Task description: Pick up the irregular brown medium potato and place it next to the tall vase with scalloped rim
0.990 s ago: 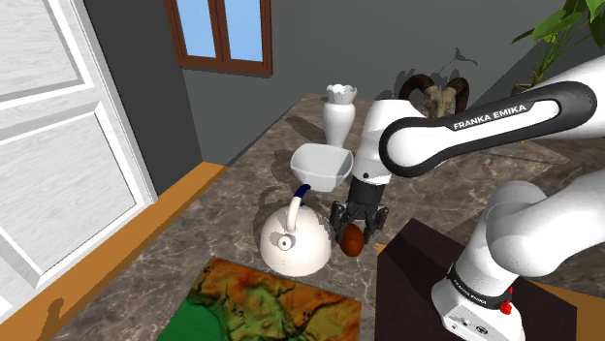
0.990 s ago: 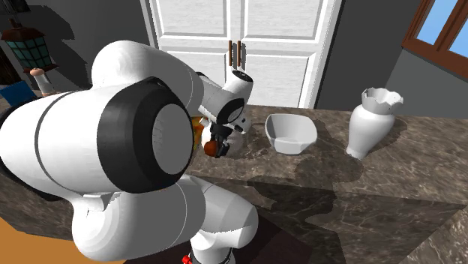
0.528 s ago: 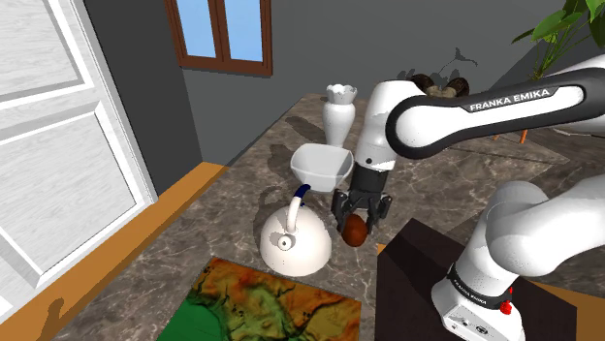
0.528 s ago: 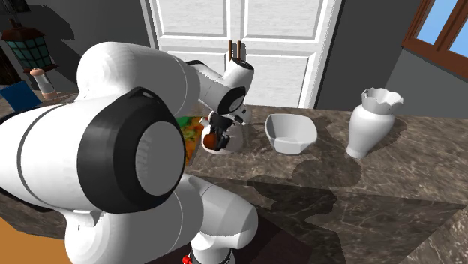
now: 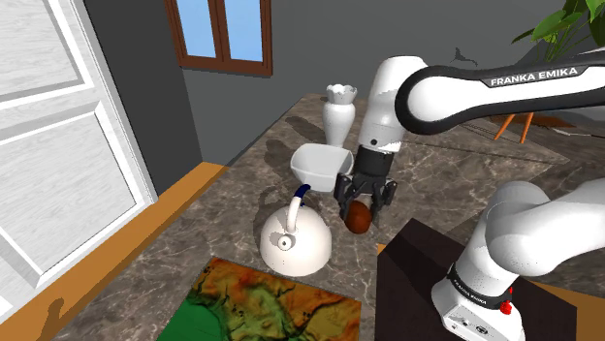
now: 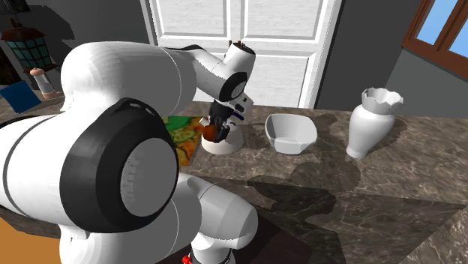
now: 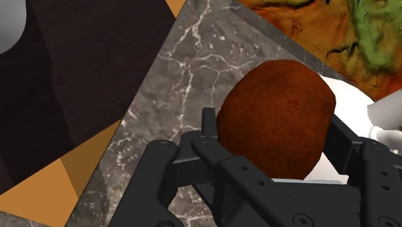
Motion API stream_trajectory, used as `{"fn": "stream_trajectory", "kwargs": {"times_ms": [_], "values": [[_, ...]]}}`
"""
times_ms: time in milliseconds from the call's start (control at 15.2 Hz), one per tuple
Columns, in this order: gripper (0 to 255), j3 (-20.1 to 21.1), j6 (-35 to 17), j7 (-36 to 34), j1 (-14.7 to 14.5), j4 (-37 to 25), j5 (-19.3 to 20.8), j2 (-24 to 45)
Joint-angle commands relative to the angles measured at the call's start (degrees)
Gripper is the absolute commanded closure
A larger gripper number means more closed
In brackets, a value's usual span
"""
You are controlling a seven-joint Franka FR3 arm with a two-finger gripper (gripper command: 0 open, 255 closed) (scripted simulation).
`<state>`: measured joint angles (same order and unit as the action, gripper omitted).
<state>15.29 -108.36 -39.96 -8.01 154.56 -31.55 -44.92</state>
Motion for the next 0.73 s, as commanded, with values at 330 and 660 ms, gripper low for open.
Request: {"fn": "stream_trajectory", "kwargs": {"times_ms": [330,660], "values": [[255,-1.1,5.2,-1.9,0.4,-4.7,1.5,-0.8],[255,-1.9,8.8,-3.1,0.7,-8.3,2.5,-1.0]]}}
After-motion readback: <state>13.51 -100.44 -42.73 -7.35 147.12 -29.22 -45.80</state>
